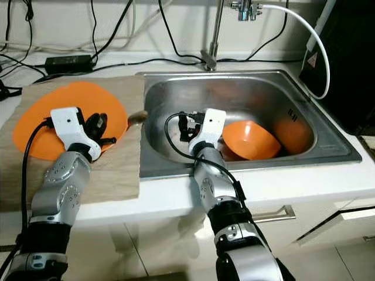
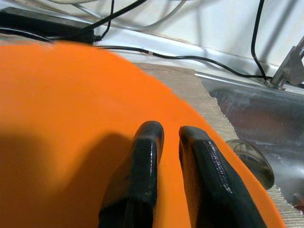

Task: Kitchen organization

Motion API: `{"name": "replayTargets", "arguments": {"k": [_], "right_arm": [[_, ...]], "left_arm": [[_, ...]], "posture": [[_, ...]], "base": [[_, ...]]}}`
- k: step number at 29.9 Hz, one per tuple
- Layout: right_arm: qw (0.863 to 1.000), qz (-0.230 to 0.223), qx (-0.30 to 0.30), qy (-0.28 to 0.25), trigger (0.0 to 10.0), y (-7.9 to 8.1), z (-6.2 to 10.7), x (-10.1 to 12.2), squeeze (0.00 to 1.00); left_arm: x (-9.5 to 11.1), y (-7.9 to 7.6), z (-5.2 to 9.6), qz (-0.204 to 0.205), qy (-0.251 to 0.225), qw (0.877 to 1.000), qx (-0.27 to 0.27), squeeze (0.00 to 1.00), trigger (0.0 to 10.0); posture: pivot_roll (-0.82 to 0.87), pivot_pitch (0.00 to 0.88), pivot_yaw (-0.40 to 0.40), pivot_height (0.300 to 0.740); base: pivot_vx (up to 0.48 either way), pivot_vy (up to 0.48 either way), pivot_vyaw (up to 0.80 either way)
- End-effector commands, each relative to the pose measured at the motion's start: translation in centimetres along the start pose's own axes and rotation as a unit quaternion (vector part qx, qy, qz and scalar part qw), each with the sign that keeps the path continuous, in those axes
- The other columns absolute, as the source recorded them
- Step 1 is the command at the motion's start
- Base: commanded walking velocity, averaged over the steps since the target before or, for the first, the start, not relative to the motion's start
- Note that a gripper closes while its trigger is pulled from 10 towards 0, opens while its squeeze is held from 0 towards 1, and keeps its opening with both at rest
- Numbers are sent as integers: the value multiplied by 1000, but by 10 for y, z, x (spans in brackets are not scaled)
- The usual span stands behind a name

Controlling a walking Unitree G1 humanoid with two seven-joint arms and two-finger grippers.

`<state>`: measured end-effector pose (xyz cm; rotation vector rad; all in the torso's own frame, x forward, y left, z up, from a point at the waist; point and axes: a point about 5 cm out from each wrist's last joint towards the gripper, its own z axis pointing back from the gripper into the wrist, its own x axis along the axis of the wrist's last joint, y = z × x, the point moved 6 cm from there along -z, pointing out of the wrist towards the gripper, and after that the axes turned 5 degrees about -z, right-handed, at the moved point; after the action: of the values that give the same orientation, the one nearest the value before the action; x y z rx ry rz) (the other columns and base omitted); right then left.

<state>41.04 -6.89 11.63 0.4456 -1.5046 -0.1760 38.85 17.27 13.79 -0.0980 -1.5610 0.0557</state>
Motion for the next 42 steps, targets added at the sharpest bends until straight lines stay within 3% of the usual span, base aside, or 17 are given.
{"name": "replayTargets", "arguments": {"k": [1,14,21,30,42], "right_arm": [[989,137,26,42,10000,-14,-6,1,0],[992,117,-12,35,10000,-26,-5,3,0],[992,119,-12,36,10000,-26,-4,1,0],[992,120,-14,38,10000,-26,-6,1,0],[992,120,-14,37,10000,-25,-6,2,0]], "left_arm": [[-16,2,1,3,30,1000,2,0,10000],[-26,-3,-2,11,49,999,4,0,10000],[-27,0,-3,11,51,999,11,0,10000],[-27,-10,-7,14,53,998,-5,0,10000],[-27,-11,-8,10,53,999,-7,0,10000]], "posture": [[23,0,-6,740],[25,0,10,740],[22,0,12,740],[15,0,13,740],[14,0,14,740]], "base": [[0,0,0],[0,0,0],[0,0,0],[0,0,0],[0,0,0]]}}
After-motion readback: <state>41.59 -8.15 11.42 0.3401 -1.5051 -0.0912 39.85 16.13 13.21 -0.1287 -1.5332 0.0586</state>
